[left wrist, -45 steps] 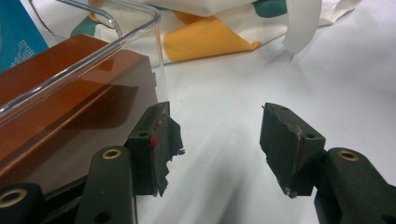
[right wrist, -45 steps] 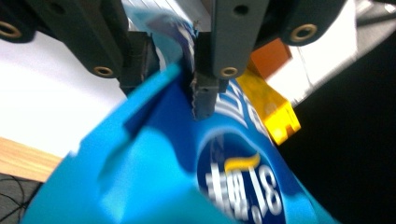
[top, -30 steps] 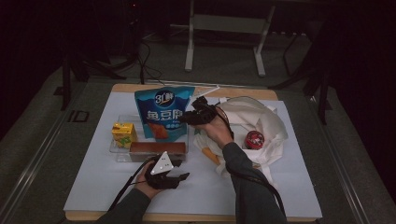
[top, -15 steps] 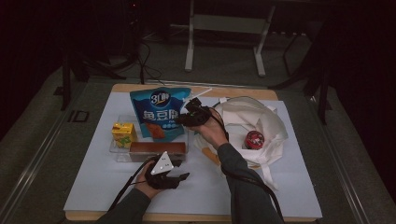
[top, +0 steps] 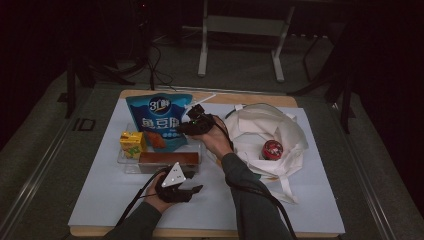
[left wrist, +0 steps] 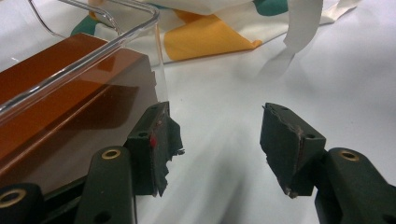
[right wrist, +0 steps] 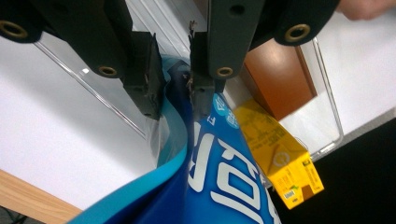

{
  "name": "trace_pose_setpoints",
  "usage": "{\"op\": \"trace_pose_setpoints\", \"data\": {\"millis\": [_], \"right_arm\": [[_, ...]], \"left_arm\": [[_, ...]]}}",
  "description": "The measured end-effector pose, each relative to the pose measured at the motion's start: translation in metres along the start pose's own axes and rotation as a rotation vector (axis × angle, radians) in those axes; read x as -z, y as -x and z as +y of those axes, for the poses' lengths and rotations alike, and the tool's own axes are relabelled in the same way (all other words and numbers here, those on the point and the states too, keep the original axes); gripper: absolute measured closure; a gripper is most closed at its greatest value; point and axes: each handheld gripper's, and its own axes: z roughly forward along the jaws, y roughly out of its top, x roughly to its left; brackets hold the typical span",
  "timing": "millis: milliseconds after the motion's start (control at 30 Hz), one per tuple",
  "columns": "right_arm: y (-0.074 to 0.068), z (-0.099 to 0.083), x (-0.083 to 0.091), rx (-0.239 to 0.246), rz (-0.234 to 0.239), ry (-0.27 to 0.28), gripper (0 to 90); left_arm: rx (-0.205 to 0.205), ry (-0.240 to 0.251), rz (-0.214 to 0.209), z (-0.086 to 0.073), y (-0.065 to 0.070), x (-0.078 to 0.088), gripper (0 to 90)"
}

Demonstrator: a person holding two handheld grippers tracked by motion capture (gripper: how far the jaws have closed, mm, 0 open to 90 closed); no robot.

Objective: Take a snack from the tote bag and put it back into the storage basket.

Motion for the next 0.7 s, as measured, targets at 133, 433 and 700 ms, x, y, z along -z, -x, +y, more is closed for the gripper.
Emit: {"op": "trace_pose_setpoints", "data": {"millis": [133,433,700], "right_arm": [[-0.005,0.003,-0.005,0.004,0.001,0.0,75.8],[-0.012,0.007,-0.011,0.014,-0.007,-0.002,75.5],[-0.007,0.003,0.0,0.032,-0.009,-0.004,68.9]], "left_arm": [[0.001,0.002,0.0,0.0,0.0,0.0,43.6],[0.001,0.002,-0.001,0.0,0.0,0.0,43.5],[0.003,0.004,-0.001,0.0,0.0,0.0,43.4]]}}
